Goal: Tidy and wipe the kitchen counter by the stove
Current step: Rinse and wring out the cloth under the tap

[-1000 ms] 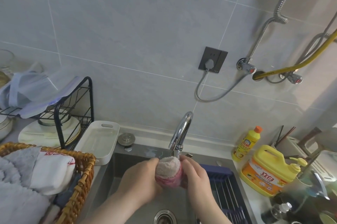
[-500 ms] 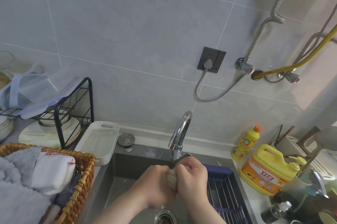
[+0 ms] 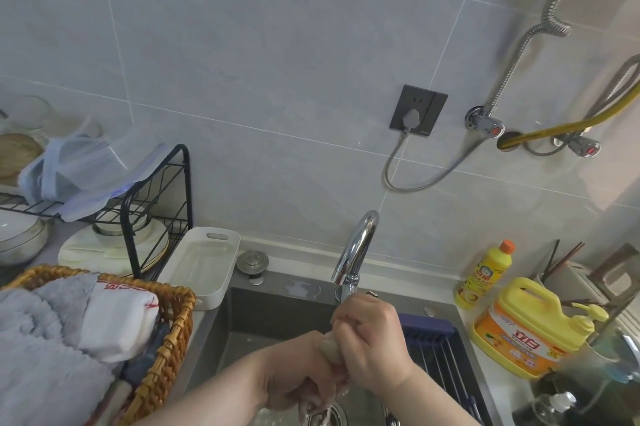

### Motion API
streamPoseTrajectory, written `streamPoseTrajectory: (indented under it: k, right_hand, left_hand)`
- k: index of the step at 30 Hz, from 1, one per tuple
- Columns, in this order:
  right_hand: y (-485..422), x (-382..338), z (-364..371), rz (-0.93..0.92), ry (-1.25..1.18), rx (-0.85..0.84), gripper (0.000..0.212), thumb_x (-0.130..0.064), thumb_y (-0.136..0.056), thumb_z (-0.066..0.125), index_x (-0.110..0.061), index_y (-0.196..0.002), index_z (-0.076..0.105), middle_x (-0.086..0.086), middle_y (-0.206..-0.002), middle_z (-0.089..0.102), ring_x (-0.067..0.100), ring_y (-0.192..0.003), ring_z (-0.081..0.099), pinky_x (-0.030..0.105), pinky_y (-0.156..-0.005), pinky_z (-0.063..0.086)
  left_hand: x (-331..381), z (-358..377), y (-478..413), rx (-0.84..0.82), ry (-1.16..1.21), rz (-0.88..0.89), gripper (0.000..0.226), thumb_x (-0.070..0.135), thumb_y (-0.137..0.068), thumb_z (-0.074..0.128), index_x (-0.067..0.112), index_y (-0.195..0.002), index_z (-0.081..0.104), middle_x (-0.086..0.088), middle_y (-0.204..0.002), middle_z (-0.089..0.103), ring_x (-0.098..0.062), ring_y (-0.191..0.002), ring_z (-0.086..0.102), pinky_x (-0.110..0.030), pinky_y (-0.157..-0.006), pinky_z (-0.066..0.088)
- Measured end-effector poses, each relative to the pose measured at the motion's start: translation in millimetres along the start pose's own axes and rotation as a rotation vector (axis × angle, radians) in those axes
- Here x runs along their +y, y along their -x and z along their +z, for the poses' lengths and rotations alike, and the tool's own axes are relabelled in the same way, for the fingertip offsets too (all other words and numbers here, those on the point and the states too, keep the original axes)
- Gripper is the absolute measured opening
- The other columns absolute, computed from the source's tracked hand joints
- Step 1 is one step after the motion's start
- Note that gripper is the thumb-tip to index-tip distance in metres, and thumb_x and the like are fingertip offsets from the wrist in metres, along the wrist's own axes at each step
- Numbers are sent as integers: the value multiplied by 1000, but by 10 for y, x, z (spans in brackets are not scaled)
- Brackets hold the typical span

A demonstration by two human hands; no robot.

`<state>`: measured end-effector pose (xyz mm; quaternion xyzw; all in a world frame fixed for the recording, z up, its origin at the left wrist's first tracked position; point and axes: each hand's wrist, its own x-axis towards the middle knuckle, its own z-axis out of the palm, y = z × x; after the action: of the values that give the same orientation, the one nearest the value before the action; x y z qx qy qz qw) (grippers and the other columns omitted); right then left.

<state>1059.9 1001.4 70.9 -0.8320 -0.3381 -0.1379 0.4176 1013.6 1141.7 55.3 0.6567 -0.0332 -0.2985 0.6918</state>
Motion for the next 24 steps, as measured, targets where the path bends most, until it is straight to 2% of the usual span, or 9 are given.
streamPoseTrajectory:
  k: [2, 4, 7, 9, 12, 15, 19, 21, 24]
  right_hand:
    - [9, 38, 38, -22, 21, 15, 12, -18, -73, 50, -22, -66, 59, -12, -67, 59, 5, -60, 55, 30, -53, 47]
    - [3, 119, 41, 4, 52, 16, 13, -23, -77, 51, -24, -74, 63, -12, -74, 60, 5, -66, 56, 31, -58, 49]
    - [36, 130, 29, 216, 86, -68, 39, -46, -80, 43, -31, -107, 66, -19, -103, 59, 0, -96, 56, 23, -82, 48]
    - [61, 83, 63, 405, 44, -63, 45, -56, -80, 37, -36, -109, 65, -17, -108, 61, 0, -101, 55, 24, -88, 46]
    - [-24, 7, 175, 782, -101, -110, 27, -47, -87, 48, -27, -84, 65, -2, -92, 68, 18, -91, 60, 34, -81, 48]
    - [-64, 10, 263, 1169, -522, -29, 44, -55, -67, 62, -12, -71, 70, 7, -73, 69, 28, -72, 62, 33, -64, 46]
    - [-22, 89, 306, 1017, -340, 196, 26, -21, -74, 68, -11, -51, 63, -2, -49, 57, 19, -56, 51, 30, -57, 39]
    - [-12, 65, 267, 935, -234, 247, 25, -9, -74, 63, -12, -50, 58, 1, -49, 61, 17, -54, 50, 30, -55, 39]
    - [-11, 66, 270, 836, -231, 255, 10, -24, -61, 56, -17, -55, 59, 7, -54, 64, 23, -52, 53, 38, -53, 48]
  left_hand:
    - [8, 10, -19, 78, -47, -33, 22, -7, -49, 52, -6, -71, 54, -5, -52, 44, -13, -40, 40, -17, -40, 30]
    - [22, 24, -95, 276, -284, -39, 9, 7, -54, 55, 12, -62, 55, -3, -55, 50, -13, -43, 44, -24, -43, 36]
    - [4, -56, -108, 664, -757, -2, 14, 36, -68, 54, 23, -73, 55, -1, -79, 70, -14, -73, 66, -30, -62, 47]
    - [-59, -129, -101, 862, -1005, 69, 12, 33, -75, 53, 26, -85, 53, 0, -92, 69, -22, -90, 66, -32, -68, 48]
    - [-145, -151, -115, 836, -1340, 222, 32, 19, -49, 79, 22, -72, 57, 1, -68, 61, -23, -61, 64, -32, -44, 47]
    - [-163, -91, -147, 810, -1467, 341, 43, 14, -32, 84, 22, -63, 55, 2, -57, 52, -21, -47, 54, -28, -37, 39]
    - [-176, -98, -170, 685, -1400, 372, 39, 19, -41, 78, 25, -67, 50, 7, -61, 52, -17, -52, 56, -26, -41, 39]
    - [-162, -101, -185, 673, -1249, 353, 21, 26, -61, 66, 26, -73, 48, 5, -72, 60, -20, -65, 62, -29, -53, 42]
    - [-38, -75, -208, 625, -1070, 219, 9, 31, -76, 47, 22, -78, 49, 0, -89, 67, -24, -86, 62, -34, -70, 46]
